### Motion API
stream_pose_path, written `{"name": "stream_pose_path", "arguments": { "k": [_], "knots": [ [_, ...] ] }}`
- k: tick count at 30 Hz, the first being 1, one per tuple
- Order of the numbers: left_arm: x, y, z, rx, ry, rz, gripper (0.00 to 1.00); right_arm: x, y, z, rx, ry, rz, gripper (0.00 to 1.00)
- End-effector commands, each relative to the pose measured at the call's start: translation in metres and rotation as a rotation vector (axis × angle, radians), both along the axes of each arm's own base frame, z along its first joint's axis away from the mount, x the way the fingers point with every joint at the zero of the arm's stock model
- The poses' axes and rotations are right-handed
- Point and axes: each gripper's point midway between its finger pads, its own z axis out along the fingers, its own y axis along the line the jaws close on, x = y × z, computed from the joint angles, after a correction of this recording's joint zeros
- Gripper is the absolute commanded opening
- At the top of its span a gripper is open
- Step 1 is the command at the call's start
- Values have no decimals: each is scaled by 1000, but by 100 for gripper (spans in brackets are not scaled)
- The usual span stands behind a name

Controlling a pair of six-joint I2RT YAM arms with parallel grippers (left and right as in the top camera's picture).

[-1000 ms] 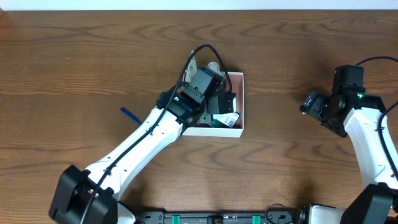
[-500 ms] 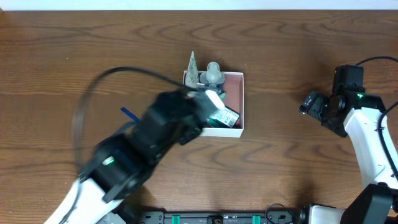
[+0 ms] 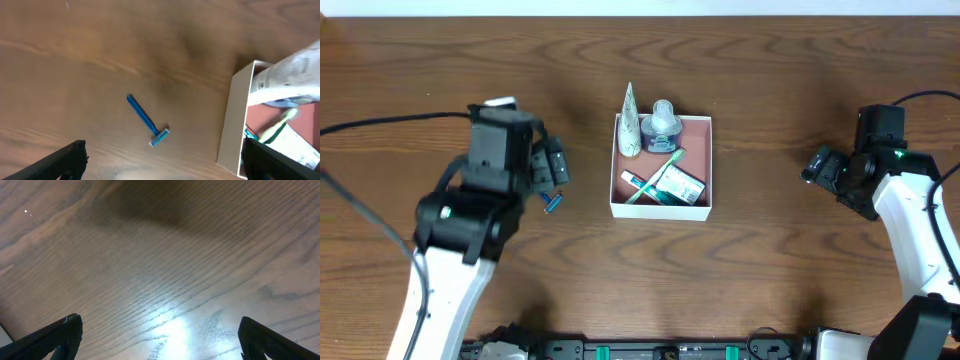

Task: Pack container
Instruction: 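Withdraw the left gripper and move it to the blue razor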

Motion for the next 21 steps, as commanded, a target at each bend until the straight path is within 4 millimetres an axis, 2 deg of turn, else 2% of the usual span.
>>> {"name": "stream_pose_path", "arguments": {
  "k": [1,5,8,12,15,21],
  "knots": [
    [6,-3,-27,-48,85,49,96,2,-4,3,-9,-7,4,99],
    [14,6,-72,-144,233,232,94,2,-4,3,-9,-7,4,99],
    [19,4,-108,-247,369,285,93,2,-4,3,-9,-8,4,99],
    [20,10,-144,-328,513,336,91,2,-4,3,-9,-7,4,99],
    [14,20,-164,-327,592,385,90,2,-4,3,-9,-8,4,99],
    [7,28,-190,-331,687,431,90,2,-4,3,-9,-8,4,99]
  ]
}}
